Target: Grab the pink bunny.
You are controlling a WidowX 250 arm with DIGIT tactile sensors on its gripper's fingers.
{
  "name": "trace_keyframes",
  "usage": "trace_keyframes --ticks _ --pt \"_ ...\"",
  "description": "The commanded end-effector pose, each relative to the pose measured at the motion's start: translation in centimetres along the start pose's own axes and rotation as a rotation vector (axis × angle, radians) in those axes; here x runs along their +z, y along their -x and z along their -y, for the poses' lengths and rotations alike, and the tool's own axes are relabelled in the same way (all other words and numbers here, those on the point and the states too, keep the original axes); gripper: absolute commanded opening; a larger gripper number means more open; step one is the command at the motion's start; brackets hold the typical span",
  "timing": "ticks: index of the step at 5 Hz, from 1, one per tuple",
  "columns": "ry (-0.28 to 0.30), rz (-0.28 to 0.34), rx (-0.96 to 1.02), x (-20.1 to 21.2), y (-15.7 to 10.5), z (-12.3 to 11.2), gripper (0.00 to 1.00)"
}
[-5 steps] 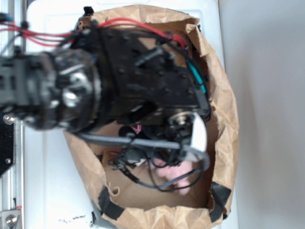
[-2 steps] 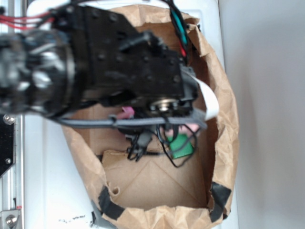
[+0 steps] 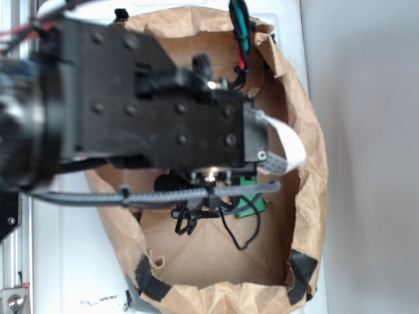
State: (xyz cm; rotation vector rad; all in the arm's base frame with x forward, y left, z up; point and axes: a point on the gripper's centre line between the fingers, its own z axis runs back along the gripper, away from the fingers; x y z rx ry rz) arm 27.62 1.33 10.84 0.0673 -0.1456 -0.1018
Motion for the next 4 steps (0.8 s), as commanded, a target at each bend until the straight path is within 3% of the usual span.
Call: trace_keyframes --ticks 1,3,4 --pt "0.019 0.088 0.005 4.51 0.07 1.03 0.0" --pt "0.012 0.145 -0.023 5.22 -0.07 1.37 0.0" --pt "0.027 0.141 -0.029 5.2 -0.2 1.33 0.0"
